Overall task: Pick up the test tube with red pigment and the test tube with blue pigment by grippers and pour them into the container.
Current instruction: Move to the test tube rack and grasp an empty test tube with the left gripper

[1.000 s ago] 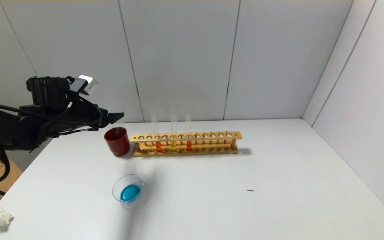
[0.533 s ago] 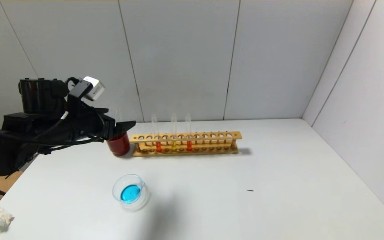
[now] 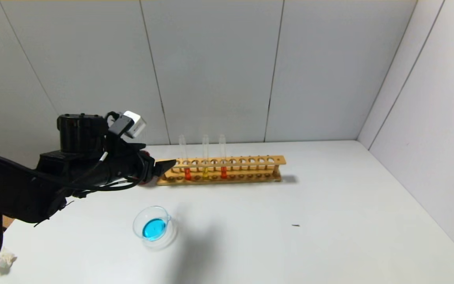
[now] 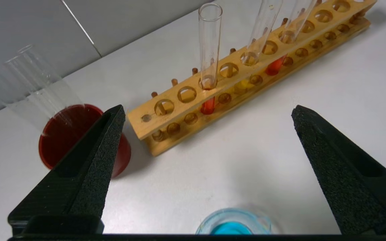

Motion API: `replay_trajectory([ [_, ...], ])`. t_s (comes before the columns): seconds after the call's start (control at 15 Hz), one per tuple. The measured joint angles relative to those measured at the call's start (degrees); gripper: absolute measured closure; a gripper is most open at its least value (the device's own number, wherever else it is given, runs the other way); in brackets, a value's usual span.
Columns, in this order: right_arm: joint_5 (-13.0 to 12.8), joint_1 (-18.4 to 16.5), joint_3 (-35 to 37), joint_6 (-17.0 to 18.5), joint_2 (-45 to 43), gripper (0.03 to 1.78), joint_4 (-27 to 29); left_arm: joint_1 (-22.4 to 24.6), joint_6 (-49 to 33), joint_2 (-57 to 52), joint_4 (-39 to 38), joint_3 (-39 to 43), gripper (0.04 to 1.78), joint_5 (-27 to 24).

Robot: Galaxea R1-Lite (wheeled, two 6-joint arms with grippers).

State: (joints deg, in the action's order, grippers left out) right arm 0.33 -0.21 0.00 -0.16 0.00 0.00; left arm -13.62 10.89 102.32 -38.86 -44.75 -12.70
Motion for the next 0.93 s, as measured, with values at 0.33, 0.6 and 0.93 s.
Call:
replay_trajectory([
  [0.33, 0.0, 0.02, 0.0, 0.0, 0.0, 0.06, 0.0, -2.34, 0.18, 7.52, -0.85, -5.38, 0.07, 2.73],
  [0.6, 0.0, 0.02, 0.0, 0.0, 0.0, 0.06, 0.0, -2.63, -0.23, 13.73, -0.9, -10.31, 0.07, 2.71],
  [0.93, -0.02, 0.02, 0.0, 0.0, 0.0, 0.06, 0.0, -2.91, -1.74, 19.6, -0.68, -16.96, 0.07, 2.67],
])
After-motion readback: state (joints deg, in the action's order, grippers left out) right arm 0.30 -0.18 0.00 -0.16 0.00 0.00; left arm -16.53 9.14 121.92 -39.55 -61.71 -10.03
